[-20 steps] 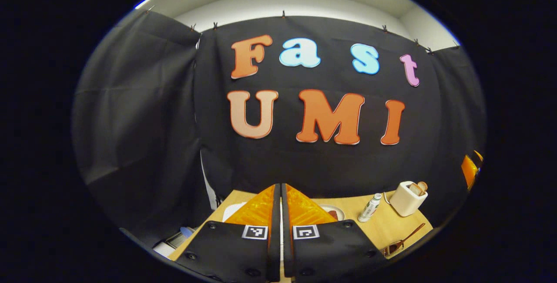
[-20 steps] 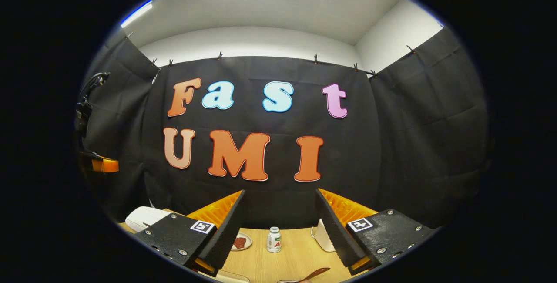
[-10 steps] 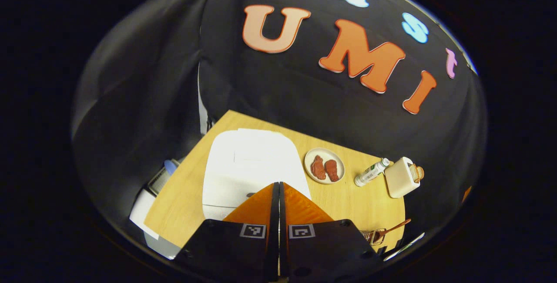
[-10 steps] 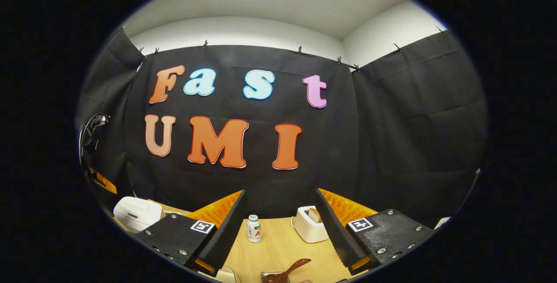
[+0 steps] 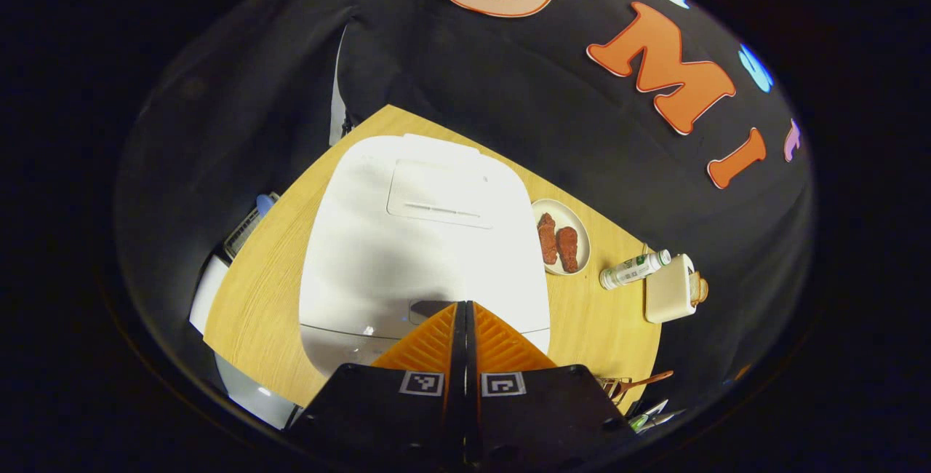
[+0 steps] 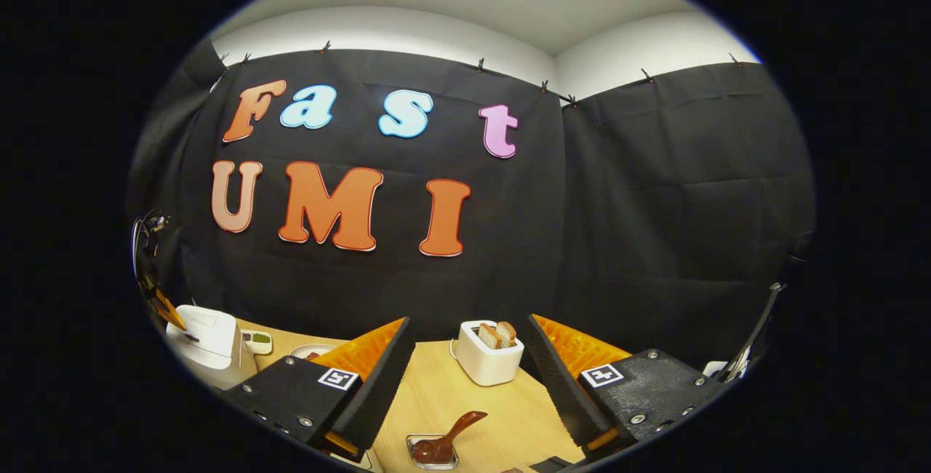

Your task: Close the left gripper, press the button to open the rice cooker; take a wooden spoon from the chopstick holder with the right hand, scoop a spoonful of rice and pour it into the rice cooker, then put the wooden spoon back into the chopstick holder.

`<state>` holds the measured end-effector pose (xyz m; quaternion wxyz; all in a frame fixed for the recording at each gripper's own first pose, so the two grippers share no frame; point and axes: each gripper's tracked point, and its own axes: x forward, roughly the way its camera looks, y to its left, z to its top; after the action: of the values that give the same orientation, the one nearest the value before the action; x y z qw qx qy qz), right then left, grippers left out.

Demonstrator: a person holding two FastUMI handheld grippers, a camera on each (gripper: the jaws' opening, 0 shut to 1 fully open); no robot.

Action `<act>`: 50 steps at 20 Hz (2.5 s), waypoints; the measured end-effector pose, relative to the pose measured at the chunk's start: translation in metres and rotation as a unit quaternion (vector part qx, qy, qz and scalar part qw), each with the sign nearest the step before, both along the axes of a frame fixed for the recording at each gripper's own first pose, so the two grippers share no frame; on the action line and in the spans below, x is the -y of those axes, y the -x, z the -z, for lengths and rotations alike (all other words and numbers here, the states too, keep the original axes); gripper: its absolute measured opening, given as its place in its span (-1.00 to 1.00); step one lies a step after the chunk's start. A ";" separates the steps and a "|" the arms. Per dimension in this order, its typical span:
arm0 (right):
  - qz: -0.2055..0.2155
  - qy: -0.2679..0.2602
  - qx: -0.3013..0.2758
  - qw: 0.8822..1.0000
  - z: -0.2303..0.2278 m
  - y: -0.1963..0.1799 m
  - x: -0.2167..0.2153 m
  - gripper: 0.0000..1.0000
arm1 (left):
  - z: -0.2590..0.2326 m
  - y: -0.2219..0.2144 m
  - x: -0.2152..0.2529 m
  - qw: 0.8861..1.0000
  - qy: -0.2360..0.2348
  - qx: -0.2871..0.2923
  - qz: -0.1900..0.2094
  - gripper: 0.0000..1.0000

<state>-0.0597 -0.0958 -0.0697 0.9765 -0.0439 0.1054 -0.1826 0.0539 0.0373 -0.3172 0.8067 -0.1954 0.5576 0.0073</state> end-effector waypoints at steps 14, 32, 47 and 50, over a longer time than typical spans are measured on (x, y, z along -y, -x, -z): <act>-0.003 -0.015 -0.054 0.998 0.043 0.008 0.002 0.91 | -0.025 -0.018 -0.013 0.993 -0.054 0.101 -0.003 -0.89; -0.033 -0.097 -0.159 0.982 0.138 0.023 0.004 0.92 | -0.195 -0.028 0.000 0.915 -0.133 0.381 0.010 -0.72; -0.045 -0.161 -0.277 0.946 0.254 0.024 0.003 0.92 | -0.240 0.026 0.054 0.853 -0.178 0.484 0.074 0.89; -0.048 -0.179 -0.285 0.940 0.269 0.009 0.004 0.92 | -0.238 0.037 0.060 0.852 -0.192 0.480 0.085 0.89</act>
<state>-0.0685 -0.0996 -0.3391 0.9047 0.0765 0.4085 -0.0935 0.0171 -0.0226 -0.0794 0.9929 0.0321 0.1032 -0.0489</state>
